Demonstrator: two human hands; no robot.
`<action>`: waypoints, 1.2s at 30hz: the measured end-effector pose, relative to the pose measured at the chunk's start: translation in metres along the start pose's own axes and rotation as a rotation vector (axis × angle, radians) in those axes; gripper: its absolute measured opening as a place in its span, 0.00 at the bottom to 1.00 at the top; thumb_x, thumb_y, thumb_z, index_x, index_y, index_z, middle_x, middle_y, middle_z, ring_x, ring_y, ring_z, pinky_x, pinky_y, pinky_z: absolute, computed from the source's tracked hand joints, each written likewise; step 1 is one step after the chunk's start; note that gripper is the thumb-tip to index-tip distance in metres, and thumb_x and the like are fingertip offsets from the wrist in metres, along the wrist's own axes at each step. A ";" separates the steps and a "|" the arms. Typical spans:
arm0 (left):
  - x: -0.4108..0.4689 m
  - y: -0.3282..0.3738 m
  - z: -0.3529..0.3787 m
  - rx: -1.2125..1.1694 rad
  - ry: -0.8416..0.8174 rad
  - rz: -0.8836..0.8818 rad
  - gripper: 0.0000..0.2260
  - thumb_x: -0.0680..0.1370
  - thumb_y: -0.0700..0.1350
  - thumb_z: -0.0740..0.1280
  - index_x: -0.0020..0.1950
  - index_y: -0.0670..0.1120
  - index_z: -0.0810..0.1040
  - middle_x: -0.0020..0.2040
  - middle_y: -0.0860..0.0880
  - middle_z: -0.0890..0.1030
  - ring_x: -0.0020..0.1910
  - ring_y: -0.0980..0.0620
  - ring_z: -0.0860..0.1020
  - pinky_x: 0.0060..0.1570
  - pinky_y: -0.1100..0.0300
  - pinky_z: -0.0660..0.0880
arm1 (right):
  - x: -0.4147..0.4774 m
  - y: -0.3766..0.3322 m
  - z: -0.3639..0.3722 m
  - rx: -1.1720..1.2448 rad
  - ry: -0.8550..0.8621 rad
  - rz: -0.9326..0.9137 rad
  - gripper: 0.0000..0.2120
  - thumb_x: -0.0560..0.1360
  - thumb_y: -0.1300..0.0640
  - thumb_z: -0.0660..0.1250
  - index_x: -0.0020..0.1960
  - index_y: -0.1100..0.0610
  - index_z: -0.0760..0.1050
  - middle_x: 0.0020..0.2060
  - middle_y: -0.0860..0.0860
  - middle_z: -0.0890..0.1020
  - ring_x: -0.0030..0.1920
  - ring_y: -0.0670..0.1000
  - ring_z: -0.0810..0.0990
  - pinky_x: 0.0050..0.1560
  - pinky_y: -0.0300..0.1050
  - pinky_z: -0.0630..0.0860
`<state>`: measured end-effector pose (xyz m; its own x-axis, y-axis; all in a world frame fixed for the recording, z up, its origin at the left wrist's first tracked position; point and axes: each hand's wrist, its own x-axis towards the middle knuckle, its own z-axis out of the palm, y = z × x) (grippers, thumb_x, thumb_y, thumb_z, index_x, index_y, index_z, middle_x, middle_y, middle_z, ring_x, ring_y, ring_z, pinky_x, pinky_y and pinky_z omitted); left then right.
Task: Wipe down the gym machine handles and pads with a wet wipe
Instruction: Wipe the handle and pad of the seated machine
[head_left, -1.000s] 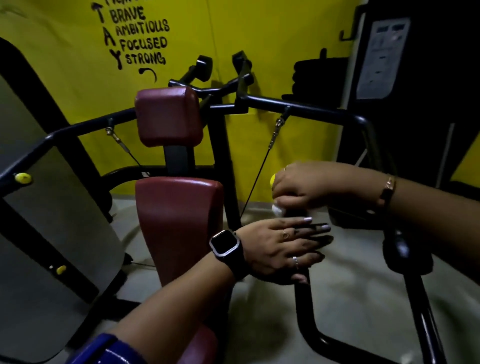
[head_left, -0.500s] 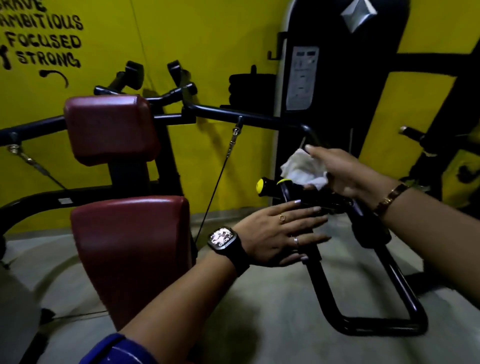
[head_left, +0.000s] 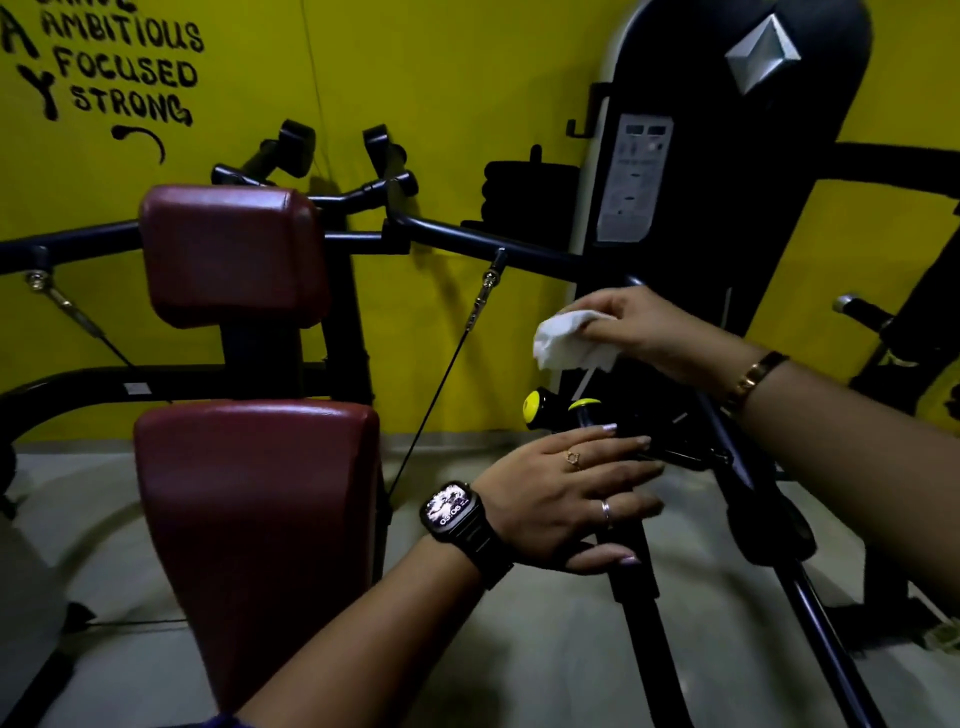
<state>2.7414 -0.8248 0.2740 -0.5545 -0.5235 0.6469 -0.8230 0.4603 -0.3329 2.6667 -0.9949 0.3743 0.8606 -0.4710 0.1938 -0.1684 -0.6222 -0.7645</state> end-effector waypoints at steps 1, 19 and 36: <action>0.000 -0.002 0.000 0.001 -0.003 -0.013 0.25 0.82 0.58 0.52 0.62 0.44 0.81 0.66 0.43 0.78 0.72 0.44 0.69 0.75 0.52 0.59 | 0.007 0.000 0.006 -0.033 -0.070 0.003 0.10 0.79 0.61 0.64 0.57 0.55 0.80 0.52 0.53 0.83 0.54 0.54 0.81 0.56 0.49 0.76; -0.007 0.020 0.012 -0.155 0.145 -0.269 0.25 0.82 0.56 0.52 0.61 0.42 0.81 0.67 0.43 0.76 0.75 0.46 0.64 0.74 0.50 0.59 | 0.031 0.010 0.045 -0.083 -0.726 -0.041 0.12 0.79 0.53 0.63 0.46 0.57 0.83 0.49 0.62 0.82 0.44 0.50 0.81 0.48 0.40 0.76; -0.007 0.021 0.020 -0.176 0.224 -0.270 0.26 0.82 0.57 0.51 0.59 0.42 0.82 0.66 0.43 0.78 0.73 0.45 0.67 0.74 0.49 0.60 | 0.032 0.020 0.030 0.025 -0.782 -0.144 0.07 0.77 0.59 0.67 0.52 0.56 0.82 0.51 0.54 0.84 0.56 0.54 0.81 0.57 0.47 0.77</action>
<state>2.7258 -0.8257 0.2491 -0.2636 -0.4819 0.8356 -0.8912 0.4531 -0.0199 2.7055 -1.0042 0.3468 0.9625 0.1948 -0.1890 -0.0266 -0.6253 -0.7799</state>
